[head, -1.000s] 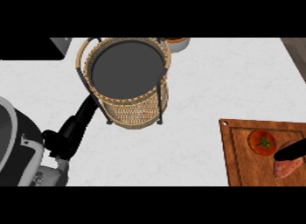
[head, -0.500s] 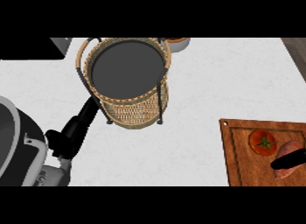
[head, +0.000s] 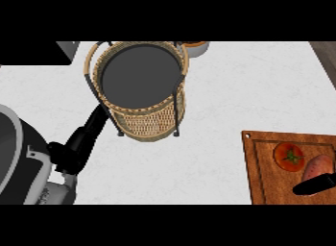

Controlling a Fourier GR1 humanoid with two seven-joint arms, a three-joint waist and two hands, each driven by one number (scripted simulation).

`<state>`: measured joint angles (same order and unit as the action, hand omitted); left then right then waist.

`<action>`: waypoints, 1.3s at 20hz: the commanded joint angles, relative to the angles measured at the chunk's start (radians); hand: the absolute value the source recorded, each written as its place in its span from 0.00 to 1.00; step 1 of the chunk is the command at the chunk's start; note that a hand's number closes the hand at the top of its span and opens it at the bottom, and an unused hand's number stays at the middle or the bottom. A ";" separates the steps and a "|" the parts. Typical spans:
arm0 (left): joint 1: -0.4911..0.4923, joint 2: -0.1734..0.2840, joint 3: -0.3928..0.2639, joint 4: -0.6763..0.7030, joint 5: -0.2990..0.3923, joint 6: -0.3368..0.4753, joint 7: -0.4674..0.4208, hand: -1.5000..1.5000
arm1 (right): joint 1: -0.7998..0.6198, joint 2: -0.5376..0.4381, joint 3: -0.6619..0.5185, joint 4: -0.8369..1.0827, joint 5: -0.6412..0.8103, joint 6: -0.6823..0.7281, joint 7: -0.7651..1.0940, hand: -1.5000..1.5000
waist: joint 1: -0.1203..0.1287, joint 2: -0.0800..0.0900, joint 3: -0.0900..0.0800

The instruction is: Pick the sweet potato from the cutting board and place it in the tiered basket

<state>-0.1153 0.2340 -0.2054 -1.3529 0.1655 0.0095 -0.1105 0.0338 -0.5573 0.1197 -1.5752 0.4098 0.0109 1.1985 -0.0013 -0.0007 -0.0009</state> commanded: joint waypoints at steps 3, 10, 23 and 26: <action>-0.024 -0.010 0.022 0.030 -0.026 -0.001 -0.010 0.50 | -0.004 0.062 -0.038 0.032 0.046 -0.009 0.114 0.00 | -0.001 0.001 0.001; -0.020 0.009 0.059 -0.052 -0.014 -0.041 0.082 0.50 | -0.011 0.106 -0.096 0.058 0.183 -0.086 -0.075 1.00 | 0.000 0.000 0.001; -0.021 -0.075 0.016 0.000 -0.070 -0.024 0.020 0.50 | -0.132 -0.076 0.164 0.004 0.250 0.153 -0.717 1.00 | 0.024 0.001 0.003; -0.030 -0.057 0.060 0.061 -0.064 -0.034 -0.019 0.50 | -0.134 -0.108 0.149 0.060 0.305 0.074 -0.855 1.00 | 0.005 0.003 0.001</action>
<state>-0.1431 0.1864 -0.1550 -1.3316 0.1125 -0.0319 -0.0984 -0.0877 -0.6097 0.2491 -1.5394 0.6773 0.1117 0.5267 0.0177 0.0018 0.0009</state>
